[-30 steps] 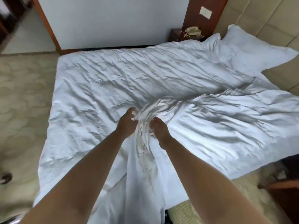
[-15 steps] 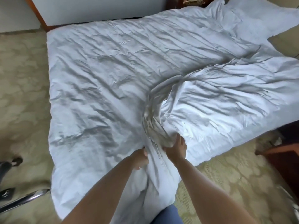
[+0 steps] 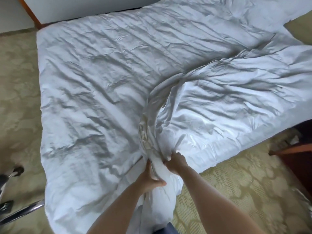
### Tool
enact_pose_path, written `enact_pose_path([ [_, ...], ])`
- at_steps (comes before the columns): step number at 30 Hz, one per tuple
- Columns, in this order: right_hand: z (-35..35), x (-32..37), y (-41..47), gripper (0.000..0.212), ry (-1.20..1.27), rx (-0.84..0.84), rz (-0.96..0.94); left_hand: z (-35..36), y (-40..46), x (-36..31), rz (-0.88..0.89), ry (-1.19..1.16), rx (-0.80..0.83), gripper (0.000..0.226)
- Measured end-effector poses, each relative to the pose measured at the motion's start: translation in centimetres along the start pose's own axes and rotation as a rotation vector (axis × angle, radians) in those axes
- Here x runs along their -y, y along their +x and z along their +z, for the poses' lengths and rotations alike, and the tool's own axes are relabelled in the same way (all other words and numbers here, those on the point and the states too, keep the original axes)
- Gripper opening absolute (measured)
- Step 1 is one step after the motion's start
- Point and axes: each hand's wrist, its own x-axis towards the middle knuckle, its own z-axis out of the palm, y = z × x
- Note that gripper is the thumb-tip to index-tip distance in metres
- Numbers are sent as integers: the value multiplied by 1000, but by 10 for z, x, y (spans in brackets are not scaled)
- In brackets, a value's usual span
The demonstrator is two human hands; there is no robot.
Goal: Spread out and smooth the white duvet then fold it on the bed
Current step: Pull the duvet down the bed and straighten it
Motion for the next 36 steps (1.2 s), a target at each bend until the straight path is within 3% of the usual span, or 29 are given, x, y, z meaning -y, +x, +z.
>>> enact_pose_path([
  [2,10,7,-7,71,81,72,-7,3,-2,0,-3,5,-131,110],
  [5,16,27,-21,55,170,72,-64,-15,-10,-5,34,137,-360,35],
  [7,17,54,-34,47,307,23,-120,-44,-19,-9,117,148,-457,10],
  [11,5,123,-54,43,598,-2,-264,-122,-33,-27,264,147,-652,22],
  [14,-25,169,-71,14,900,4,-384,-185,-50,-55,426,16,-784,35],
  [16,-36,189,-82,21,1043,19,-429,-222,-56,-74,533,-73,-885,42],
  [17,-33,195,-84,13,996,-15,-409,-236,-57,-81,562,-100,-889,46],
  [18,-26,199,-84,10,944,-56,-381,-245,-56,-84,566,-124,-838,53],
  [20,-1,198,-76,53,676,-176,-294,-247,-49,-75,494,-185,-623,74],
  [21,14,195,-75,64,508,-195,-240,-241,-46,-61,432,-176,-519,85],
  [23,40,185,-72,66,233,-219,-144,-223,-56,-33,336,-111,-387,94],
  [26,73,167,-73,64,-50,-284,-99,-202,-73,2,193,-32,-269,83],
  [29,92,154,-76,79,-102,-304,-74,-188,-75,25,16,-57,-99,65],
  [32,93,136,-72,105,-12,-310,8,-177,-69,28,-93,-131,19,83],
  [36,92,105,-63,121,19,-180,105,-161,-58,25,-84,-139,-38,98],
])
